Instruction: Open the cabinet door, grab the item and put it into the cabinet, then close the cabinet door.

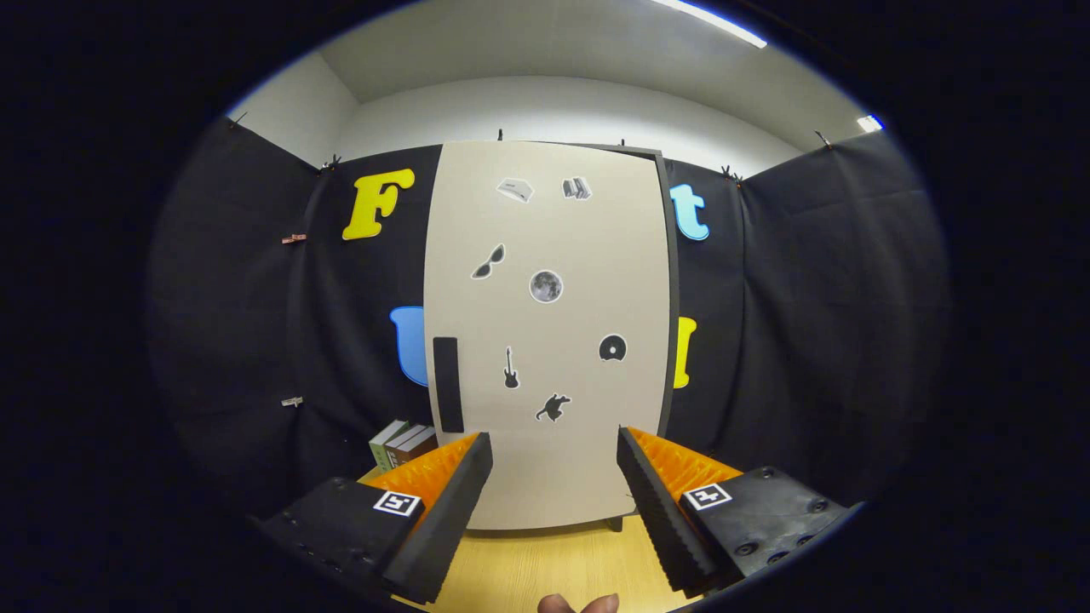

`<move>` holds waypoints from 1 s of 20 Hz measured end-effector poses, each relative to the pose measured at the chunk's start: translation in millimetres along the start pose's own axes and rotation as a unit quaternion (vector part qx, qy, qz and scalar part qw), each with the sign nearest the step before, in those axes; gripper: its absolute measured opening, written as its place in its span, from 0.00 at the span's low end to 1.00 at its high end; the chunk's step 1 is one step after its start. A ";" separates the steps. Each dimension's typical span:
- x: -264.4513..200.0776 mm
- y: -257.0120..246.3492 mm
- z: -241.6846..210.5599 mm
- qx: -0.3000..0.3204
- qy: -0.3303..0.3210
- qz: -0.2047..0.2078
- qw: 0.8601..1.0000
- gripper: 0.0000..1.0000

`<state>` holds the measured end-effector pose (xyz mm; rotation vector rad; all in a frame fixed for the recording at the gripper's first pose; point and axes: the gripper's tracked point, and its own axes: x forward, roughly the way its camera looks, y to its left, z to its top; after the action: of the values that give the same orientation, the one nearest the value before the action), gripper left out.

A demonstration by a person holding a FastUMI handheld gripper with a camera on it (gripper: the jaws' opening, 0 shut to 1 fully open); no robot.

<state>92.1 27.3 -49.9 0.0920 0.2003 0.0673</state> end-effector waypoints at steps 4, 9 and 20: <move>-0.9 1.2 -0.7 0.001 0.001 0.001 1.000 0.96; -3.3 1.9 -1.0 0.000 0.000 0.002 1.000 0.96; -4.0 1.0 -1.0 -0.002 -0.002 -0.001 1.000 0.96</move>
<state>87.9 28.1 -50.0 0.0873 0.1963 0.0659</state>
